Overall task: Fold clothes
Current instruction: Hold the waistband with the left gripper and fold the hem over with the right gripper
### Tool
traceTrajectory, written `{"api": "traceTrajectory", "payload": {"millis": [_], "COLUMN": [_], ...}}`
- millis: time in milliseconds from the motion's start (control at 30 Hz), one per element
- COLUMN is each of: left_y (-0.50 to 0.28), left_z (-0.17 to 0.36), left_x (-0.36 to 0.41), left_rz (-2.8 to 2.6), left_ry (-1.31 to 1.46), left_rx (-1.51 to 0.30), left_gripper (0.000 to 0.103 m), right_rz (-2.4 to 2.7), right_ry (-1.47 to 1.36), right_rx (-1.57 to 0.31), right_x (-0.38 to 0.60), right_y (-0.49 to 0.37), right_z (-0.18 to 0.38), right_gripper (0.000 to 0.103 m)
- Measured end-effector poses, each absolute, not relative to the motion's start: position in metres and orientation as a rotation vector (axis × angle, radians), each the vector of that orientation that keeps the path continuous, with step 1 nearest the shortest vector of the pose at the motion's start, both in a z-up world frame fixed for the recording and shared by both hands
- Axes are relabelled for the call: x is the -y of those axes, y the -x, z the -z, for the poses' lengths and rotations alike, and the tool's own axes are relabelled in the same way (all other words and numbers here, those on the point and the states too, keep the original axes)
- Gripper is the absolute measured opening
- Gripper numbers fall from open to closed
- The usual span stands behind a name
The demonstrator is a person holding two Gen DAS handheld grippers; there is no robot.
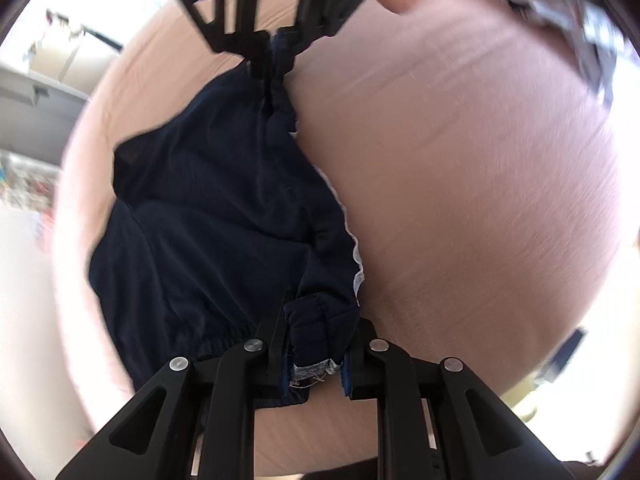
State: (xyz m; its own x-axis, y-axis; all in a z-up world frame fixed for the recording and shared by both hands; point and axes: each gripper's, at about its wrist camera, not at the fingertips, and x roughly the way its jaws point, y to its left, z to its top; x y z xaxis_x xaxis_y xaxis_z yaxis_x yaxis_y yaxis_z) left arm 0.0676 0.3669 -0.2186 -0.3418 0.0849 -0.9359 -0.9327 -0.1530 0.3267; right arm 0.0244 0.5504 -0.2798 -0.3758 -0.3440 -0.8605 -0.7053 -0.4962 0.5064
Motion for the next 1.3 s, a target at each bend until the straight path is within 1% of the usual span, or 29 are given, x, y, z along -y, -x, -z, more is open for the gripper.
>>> {"api": "traceTrajectory", "payload": {"millis": [100,233,400,633,833,1000,1133,1300], "left_y": [-0.051,-0.041,-0.022,0.03,0.06,0.08,0.096,0.112], "left_z": [0.213,0.207,0.198,0.182,0.181,0.181,0.182,0.181], "left_x": [-0.364,-0.358,-0.349,-0.322,-0.295,-0.272,-0.253,-0.23], "left_rz": [-1.593,-1.576,-1.535,-1.459,-1.461,-1.476,-1.486,-1.529], "left_ry": [1.139,1.21,1.298,1.462,1.524,1.555,1.577,1.585], "left_rx": [-1.178,-1.077,-0.901,-0.514,-0.342,-0.22,-0.122,-0.047], "left_gripper": [0.015,0.015,0.015,0.015,0.015,0.015,0.015,0.015], "right_rz": [-1.958,-1.92,-1.922,-1.956,-2.029,-2.099,-2.135,-2.206], "right_ry": [1.616,1.677,1.701,1.725,1.73,1.749,1.772,1.784], "right_rx": [-1.278,-1.171,-1.025,-0.815,-0.731,-0.602,-0.572,-0.534], "right_x": [-0.542,-0.538,-0.528,-0.509,-0.486,-0.46,-0.439,-0.419], "right_y": [-0.014,0.001,0.023,0.062,0.099,0.131,0.15,0.166], "right_z": [0.271,0.263,0.24,0.203,0.177,0.163,0.161,0.155], "right_gripper": [0.0,0.0,0.0,0.0,0.0,0.0,0.0,0.0]}}
